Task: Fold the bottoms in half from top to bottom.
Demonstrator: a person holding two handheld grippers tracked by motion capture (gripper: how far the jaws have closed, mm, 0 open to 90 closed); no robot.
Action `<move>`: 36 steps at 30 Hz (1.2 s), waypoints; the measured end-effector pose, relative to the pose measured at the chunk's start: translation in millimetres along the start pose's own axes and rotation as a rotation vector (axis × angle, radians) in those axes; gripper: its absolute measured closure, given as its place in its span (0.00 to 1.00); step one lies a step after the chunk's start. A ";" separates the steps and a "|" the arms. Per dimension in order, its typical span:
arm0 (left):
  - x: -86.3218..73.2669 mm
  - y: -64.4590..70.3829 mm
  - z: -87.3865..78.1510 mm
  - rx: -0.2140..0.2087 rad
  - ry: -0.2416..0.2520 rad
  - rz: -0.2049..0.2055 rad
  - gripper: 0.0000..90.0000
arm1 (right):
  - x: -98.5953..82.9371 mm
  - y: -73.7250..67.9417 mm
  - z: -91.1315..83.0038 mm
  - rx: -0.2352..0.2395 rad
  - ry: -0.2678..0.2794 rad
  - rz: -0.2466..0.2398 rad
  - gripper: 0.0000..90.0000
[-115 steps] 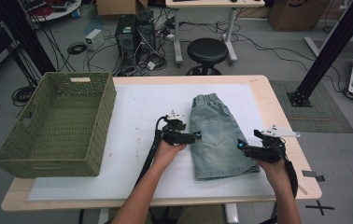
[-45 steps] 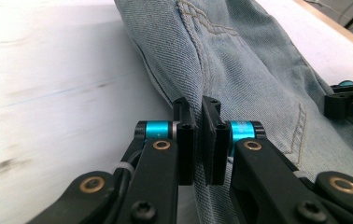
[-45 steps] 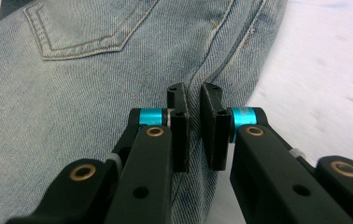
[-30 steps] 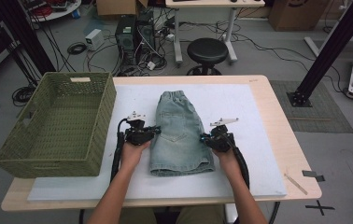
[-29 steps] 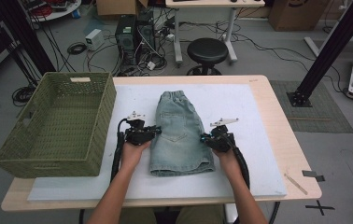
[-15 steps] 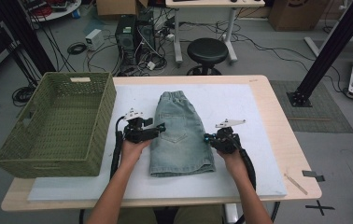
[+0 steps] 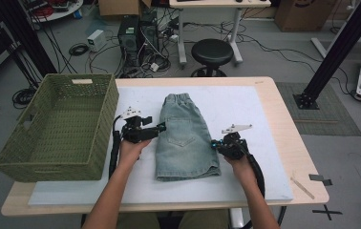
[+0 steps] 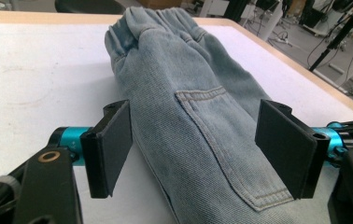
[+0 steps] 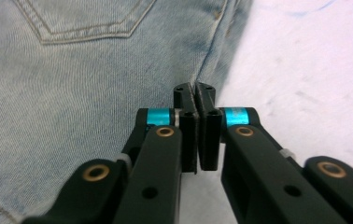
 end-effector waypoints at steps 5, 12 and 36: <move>-1.9 0.2 0.2 -0.008 -0.007 0.005 0.31 | -1.8 1.6 7.6 -0.018 0.005 0.046 0.62; -2.6 -4.1 1.4 -0.005 0.003 -0.004 0.31 | -0.1 -3.3 13.5 -0.005 -0.015 -0.003 0.94; 7.4 -1.1 -4.0 -0.016 0.042 0.041 0.31 | -12.8 -2.0 -4.3 -0.039 0.016 0.030 0.95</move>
Point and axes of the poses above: each handheld gripper's, and its own axes: z roughly forward along the jaws, x roughly out of its top, y roughly to its right, the point moved 3 cm from there along z, roughly forward along the jaws, and after that the axes turned 14 degrees about z, right-handed, at the moved point
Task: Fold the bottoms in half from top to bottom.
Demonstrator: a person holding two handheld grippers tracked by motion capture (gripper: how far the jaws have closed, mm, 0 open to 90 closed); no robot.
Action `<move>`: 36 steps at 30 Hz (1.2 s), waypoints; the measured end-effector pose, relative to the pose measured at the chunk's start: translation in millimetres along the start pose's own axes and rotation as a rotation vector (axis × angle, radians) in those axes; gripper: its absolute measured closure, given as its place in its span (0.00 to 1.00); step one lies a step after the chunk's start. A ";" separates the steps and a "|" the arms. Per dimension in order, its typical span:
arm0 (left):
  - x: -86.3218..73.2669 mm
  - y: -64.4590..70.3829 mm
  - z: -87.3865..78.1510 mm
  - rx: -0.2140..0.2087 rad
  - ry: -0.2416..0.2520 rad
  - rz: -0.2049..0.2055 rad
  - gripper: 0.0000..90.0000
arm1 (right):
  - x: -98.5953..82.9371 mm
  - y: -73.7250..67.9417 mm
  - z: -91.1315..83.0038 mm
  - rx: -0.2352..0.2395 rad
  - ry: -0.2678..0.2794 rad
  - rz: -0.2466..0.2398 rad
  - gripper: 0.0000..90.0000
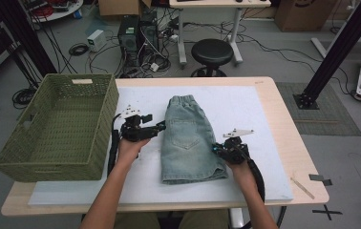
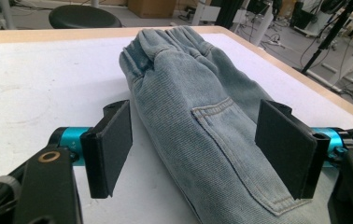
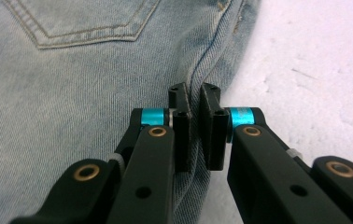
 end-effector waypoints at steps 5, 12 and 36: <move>7.6 -1.9 -2.5 -0.001 -0.002 0.003 0.31 | -3.2 1.7 -3.1 0.008 -0.017 0.009 0.95; 5.1 1.0 3.6 -0.023 -0.017 0.007 0.31 | 7.9 11.5 -16.8 0.000 0.127 0.000 0.55; 9.2 2.4 -8.7 -0.034 0.033 0.044 0.26 | 27.7 63.6 -53.2 -0.089 0.229 -0.010 0.23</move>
Point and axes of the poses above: each handheld gripper's, and its own axes: z roughly forward along the jaws, x roughly out of its top, y roughly to its right, the point moved 3 cm from there along z, roughly forward along the jaws, and after that the axes turned 14 degrees about z, right-handed, at the moved point
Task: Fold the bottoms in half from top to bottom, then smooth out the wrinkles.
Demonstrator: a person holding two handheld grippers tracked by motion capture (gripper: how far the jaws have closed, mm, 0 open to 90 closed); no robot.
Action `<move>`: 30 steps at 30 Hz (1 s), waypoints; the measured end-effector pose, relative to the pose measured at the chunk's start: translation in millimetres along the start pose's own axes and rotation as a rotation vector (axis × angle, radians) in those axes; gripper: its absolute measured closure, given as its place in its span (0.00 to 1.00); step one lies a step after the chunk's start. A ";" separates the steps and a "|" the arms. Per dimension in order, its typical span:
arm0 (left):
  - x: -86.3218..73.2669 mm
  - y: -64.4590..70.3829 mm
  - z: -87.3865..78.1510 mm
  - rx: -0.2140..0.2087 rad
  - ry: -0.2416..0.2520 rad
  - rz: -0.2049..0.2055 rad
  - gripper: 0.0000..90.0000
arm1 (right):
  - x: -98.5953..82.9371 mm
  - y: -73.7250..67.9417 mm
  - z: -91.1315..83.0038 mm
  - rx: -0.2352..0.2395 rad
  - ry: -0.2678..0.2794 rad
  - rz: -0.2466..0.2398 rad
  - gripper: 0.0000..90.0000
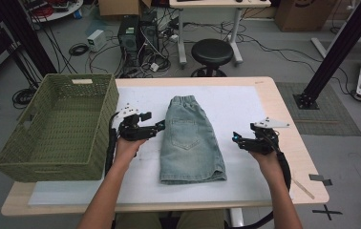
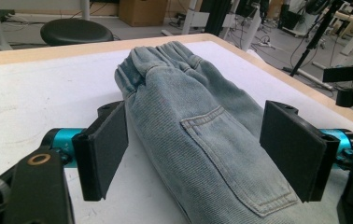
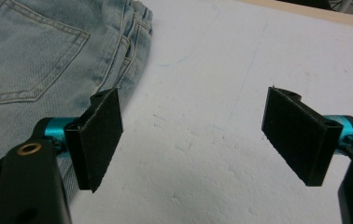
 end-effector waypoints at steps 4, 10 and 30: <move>3.0 0.5 -1.2 0.001 0.010 -0.002 0.26 | 2.0 -2.2 -0.2 0.005 0.007 -0.005 0.23; 9.3 -1.5 1.8 -0.004 0.023 -0.003 0.26 | 2.6 -1.4 -0.2 0.003 0.000 0.000 0.23; 26.3 -10.9 21.8 -0.009 0.000 -0.026 0.26 | -0.1 -8.0 3.9 0.032 -0.031 -0.024 0.23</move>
Point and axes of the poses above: each handheld gripper's, and its own axes: z roughly forward along the jaws, x roughly out of its top, y roughly to its right, the point moved 3 cm from there along z, roughly forward along the jaws, and after that the axes turned 14 degrees about z, right-handed, at the moved point
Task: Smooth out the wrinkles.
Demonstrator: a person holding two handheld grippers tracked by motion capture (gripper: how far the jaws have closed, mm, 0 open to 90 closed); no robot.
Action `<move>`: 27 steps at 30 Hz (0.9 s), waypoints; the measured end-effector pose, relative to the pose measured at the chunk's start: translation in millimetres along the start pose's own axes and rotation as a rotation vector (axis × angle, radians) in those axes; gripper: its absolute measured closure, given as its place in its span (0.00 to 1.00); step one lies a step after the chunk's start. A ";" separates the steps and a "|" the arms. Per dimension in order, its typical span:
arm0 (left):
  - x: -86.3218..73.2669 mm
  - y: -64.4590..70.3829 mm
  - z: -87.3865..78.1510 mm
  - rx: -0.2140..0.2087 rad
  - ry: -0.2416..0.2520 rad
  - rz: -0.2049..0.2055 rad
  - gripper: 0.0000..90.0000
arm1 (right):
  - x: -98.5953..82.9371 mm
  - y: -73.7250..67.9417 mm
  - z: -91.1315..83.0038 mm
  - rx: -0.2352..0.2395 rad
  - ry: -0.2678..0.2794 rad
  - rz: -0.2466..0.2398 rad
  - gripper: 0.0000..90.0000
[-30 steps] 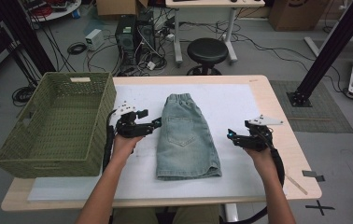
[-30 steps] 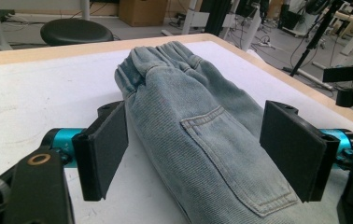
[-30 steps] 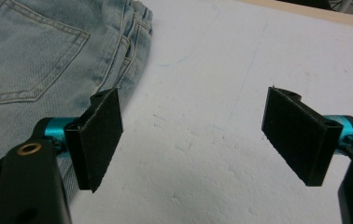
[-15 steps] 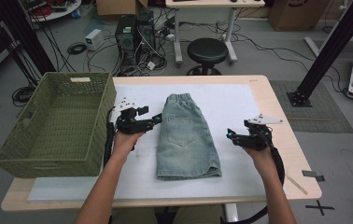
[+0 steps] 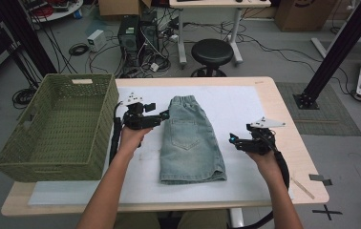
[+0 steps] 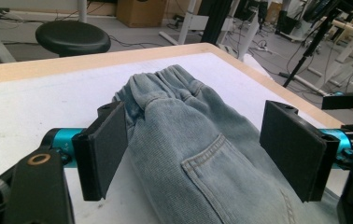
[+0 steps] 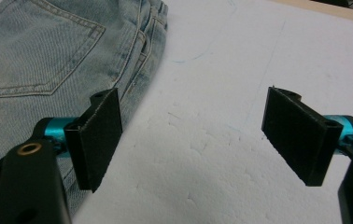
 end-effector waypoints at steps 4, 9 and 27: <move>7.7 -2.6 3.8 0.002 0.002 0.011 0.26 | 1.0 0.7 -0.1 0.002 -0.001 0.002 0.23; 2.3 -6.2 15.1 0.003 -0.037 -0.012 0.26 | 0.9 0.9 -1.6 0.005 0.001 0.005 0.23; -33.3 -13.2 73.2 -0.027 -0.257 -0.074 0.26 | -2.8 -4.4 3.4 0.029 -0.019 -0.008 0.23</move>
Point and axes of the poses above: each handheld gripper's, and its own axes: z roughly forward along the jaws, x roughly out of its top, y roughly to its right, the point moved 3 cm from there along z, roughly forward along the jaws, and after that the axes turned 14 degrees about z, right-handed, at the moved point
